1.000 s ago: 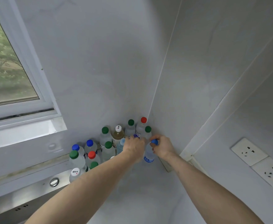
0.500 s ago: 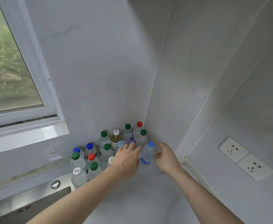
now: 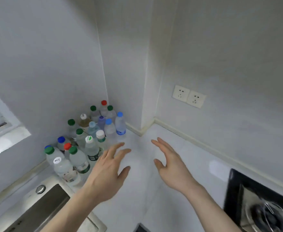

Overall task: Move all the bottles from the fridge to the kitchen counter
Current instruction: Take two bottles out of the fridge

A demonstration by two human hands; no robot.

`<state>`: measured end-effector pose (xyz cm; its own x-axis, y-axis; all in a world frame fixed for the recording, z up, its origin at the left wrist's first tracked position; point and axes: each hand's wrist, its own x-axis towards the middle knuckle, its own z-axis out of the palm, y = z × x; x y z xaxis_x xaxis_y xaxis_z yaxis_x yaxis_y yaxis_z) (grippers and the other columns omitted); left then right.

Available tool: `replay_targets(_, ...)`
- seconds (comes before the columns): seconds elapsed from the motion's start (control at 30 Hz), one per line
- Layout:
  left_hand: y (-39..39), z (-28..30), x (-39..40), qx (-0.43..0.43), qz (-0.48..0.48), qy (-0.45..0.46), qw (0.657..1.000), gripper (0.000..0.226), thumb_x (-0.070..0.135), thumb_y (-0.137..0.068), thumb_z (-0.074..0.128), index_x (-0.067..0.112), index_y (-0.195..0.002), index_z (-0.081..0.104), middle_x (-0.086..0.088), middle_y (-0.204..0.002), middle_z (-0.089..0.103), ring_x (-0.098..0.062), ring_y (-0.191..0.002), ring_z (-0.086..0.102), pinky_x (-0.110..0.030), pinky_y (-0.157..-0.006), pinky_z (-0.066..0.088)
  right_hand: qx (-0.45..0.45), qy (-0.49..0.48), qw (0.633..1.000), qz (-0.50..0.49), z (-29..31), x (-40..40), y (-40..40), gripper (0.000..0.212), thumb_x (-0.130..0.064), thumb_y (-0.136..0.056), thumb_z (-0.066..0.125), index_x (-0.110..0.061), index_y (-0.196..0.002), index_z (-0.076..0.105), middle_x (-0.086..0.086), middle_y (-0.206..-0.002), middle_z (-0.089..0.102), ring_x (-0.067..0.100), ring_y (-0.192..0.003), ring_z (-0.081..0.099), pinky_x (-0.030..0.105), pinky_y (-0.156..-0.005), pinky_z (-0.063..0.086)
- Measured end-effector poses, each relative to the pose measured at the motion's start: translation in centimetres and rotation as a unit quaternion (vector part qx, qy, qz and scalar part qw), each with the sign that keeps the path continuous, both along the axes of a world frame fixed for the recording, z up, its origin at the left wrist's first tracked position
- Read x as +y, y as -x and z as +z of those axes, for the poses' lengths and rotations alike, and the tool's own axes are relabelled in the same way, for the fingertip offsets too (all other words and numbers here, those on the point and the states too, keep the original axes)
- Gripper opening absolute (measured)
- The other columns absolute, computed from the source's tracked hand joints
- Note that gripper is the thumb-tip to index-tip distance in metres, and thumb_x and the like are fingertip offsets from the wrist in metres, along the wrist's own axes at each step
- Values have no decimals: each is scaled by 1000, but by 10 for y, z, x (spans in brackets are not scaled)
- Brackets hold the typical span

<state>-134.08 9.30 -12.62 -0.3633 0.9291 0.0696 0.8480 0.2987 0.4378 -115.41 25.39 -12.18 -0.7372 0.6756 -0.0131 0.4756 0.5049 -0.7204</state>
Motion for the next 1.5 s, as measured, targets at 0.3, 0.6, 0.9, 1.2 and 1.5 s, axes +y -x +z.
replay_targets(0.3, -103, 3, -8, -18, -172, -33, 984, 54, 41, -96, 60, 40, -146, 40, 15, -161, 25, -17, -146, 33, -38, -118, 33, 20, 11, 981, -190, 20, -103, -157, 67, -22, -102, 58, -49, -156, 29, -33, -164, 13, -9, -152, 10, 29, -128, 16)
replay_targets(0.6, -276, 38, -6, -23, -364, -64, 929, 53, 43, -98, 58, 42, -148, 39, 22, -161, 22, -7, -147, 24, -27, -119, 21, 64, -15, 918, -391, 48, -206, -339, 70, -21, -98, 65, -46, -155, 33, -30, -163, 22, -12, -150, 14, 31, -127, 21)
replay_targets(0.9, -542, 58, -68, -29, -539, -81, 838, 55, 48, -98, 56, 43, -149, 37, 24, -161, 18, -3, -149, 16, -27, -122, 16, 43, -55, 840, -538, 64, -359, -566, 69, -27, -99, 65, -48, -155, 30, -32, -163, 14, -18, -146, 14, 8, -110, 33)
replay_targets(1.2, -768, 74, -146, -38, -692, -99, 714, 54, 51, -96, 56, 44, -147, 38, 24, -161, 19, -1, -148, 19, -28, -121, 20, 1, -76, 738, -670, 73, -500, -732, 69, -34, -99, 63, -47, -156, 27, -27, -166, 14, -10, -151, 11, 21, -125, 14)
replay_targets(1.5, -947, 74, -192, -45, -802, -95, 588, 54, 52, -95, 57, 44, -145, 39, 20, -161, 22, -4, -148, 21, -28, -120, 23, -6, -53, 620, -783, 72, -590, -843, 69, -37, -99, 61, -50, -156, 24, -31, -165, 8, -10, -151, 8, 20, -122, 13)
